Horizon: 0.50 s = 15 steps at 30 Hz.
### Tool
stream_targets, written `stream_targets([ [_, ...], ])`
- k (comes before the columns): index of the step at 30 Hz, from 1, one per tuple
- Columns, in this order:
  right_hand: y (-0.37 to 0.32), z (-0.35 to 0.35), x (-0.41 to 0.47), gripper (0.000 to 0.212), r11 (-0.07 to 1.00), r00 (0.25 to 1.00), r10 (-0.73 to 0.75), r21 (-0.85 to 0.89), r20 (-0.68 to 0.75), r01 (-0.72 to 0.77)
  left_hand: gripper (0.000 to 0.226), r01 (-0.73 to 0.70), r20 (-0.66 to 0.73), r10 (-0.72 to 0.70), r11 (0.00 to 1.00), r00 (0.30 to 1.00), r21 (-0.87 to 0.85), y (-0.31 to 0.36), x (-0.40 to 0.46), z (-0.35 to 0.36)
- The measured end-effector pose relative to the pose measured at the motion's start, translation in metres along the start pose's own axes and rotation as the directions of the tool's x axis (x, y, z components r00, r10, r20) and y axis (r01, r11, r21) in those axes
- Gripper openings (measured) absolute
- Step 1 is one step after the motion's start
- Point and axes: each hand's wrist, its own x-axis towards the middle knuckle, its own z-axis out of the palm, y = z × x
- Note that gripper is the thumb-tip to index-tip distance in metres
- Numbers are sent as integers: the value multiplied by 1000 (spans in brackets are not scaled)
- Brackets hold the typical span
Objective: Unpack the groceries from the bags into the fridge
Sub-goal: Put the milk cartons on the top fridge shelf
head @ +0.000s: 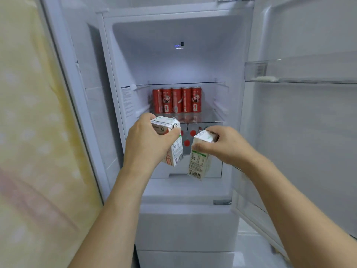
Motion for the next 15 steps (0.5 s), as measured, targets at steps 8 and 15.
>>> stream_targets([
  [8, -26, 9, 89, 26, 1000, 994, -10, -14, -105, 8, 58, -114, -75, 112, 993, 991, -33, -17, 93, 5],
  [15, -43, 3, 154, 31, 1000, 969, -15, 3, -245, 16, 56, -193, -140, 181, 979, 973, -71, -20, 164, 15],
])
